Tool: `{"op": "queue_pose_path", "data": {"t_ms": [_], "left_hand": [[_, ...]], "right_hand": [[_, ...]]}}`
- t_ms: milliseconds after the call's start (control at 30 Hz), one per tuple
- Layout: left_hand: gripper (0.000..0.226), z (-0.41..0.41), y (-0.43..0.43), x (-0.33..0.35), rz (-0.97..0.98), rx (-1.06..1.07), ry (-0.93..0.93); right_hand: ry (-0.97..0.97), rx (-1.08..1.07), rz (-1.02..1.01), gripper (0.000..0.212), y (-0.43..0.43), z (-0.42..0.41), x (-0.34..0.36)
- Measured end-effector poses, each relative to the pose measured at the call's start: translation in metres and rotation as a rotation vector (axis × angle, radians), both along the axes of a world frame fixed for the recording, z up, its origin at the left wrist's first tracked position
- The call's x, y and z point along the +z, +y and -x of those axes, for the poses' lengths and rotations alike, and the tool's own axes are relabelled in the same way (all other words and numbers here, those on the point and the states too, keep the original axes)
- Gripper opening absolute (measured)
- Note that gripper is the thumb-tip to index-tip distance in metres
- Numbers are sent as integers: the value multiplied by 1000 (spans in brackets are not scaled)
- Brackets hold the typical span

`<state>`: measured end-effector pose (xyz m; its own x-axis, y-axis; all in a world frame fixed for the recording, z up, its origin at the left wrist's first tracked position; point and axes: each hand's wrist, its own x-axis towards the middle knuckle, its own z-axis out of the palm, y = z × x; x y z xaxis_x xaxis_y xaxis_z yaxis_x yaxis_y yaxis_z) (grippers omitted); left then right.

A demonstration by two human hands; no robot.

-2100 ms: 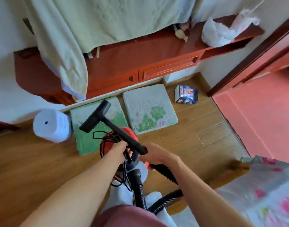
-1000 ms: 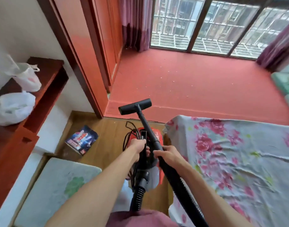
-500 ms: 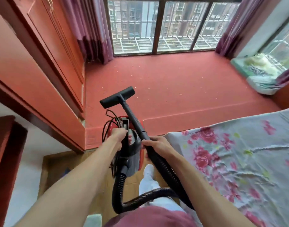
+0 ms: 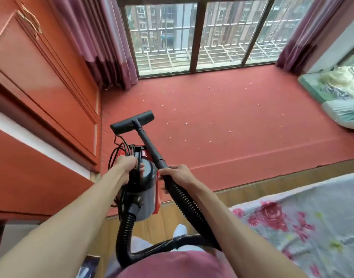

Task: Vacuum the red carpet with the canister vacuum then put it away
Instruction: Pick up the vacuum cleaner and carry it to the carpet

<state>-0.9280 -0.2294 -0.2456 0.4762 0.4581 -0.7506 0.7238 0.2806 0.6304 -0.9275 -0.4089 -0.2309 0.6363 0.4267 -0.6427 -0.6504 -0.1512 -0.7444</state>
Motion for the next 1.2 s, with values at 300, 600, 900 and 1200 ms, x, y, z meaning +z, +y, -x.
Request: {"op": "queue_pose_path", "data": {"t_ms": [300, 600, 900, 1200], "left_hand": [[27, -184, 23, -2, 74, -153, -31], [34, -370, 6, -14, 91, -461, -63], [42, -494, -88, -29, 10, -726, -29], [28, -583, -242, -30, -65, -890, 18]], "right_hand": [[-28, -190, 46, 18, 33, -152, -5], [9, -506, 34, 5, 35, -271, 18], [75, -859, -41, 5, -32, -350, -1], [157, -1016, -130, 13, -174, -442, -18]]}}
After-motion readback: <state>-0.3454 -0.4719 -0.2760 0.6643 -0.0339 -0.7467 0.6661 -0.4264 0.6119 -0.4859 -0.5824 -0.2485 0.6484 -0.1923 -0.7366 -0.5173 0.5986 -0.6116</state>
